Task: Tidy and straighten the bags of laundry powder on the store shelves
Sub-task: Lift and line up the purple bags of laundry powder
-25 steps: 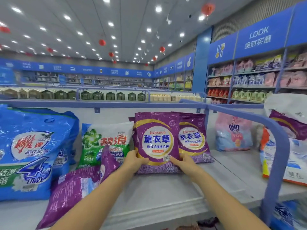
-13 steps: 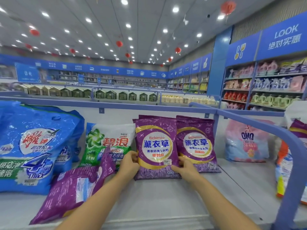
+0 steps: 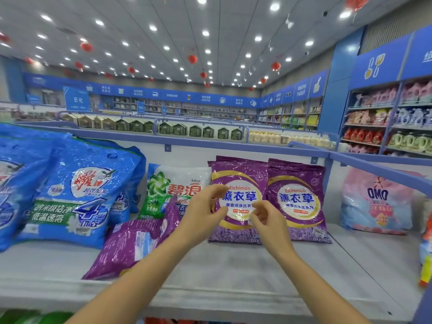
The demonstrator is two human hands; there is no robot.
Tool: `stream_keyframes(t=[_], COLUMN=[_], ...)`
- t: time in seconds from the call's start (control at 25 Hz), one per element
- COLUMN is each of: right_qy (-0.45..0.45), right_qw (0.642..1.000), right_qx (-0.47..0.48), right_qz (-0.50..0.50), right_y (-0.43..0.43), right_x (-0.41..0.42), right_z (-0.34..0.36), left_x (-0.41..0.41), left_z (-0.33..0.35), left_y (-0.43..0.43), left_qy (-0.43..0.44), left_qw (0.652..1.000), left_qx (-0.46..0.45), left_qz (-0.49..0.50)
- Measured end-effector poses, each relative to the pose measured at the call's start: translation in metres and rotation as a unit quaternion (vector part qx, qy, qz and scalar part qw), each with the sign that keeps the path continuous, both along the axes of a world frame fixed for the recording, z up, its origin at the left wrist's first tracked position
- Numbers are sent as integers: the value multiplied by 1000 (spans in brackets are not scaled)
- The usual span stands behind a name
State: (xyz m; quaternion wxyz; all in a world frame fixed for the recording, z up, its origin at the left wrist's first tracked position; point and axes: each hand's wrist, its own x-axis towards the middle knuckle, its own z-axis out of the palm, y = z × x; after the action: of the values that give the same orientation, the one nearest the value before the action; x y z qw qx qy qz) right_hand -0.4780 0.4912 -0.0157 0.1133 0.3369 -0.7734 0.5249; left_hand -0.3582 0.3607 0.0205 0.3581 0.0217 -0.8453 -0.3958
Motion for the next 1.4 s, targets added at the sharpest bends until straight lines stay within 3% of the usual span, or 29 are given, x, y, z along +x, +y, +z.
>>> stream_keyframes(t=[0.08,0.16,0.2,0.28,0.4,0.48,0.56,0.68,0.8,0.92,1.08,1.2,1.4], right_qy=[-12,10,49,138,136,93,58,23,-75,-206,-319,-293,-206], right_qw=[993,977,971,964,967,971,974,975,969,951,889,903,946], right_qx=[42,85,101,116,110,112,115,129,105,-15,-161,-194,-174], right_qz=[107,195,212,193,183,188,188,181,210,232,285,247,182], right_y=[-17,-37,-48,-65,-80,-86,-87,-83,-80,-80,-67,-56,-48], right_x=[28,53,62,71,71,66,62,53,52,55,43,33,39], right_z=[5,5,5,8,12,10,7,5,10,25,49,46,47], left_x=[38,68,81,100,102,93,86,86,94,93,72,54,37], left_z=[23,28,24,3,-36,-50,-49,-44,-15,19,28,20,20], left_y=[-8,-32,-46,-60,-57,-54,-58,-71,-78,-78,-74,-70,-74], left_qy=[70,113,98,-33,-258,-271,-200,-83,8,76,95,91,137], left_qw=[997,992,989,979,913,877,874,936,991,969,936,934,921], left_qx=[-28,-26,-23,-41,-166,-242,-266,-204,23,236,335,343,362], left_qz=[-17,53,108,199,270,315,353,276,130,11,-44,-48,40])
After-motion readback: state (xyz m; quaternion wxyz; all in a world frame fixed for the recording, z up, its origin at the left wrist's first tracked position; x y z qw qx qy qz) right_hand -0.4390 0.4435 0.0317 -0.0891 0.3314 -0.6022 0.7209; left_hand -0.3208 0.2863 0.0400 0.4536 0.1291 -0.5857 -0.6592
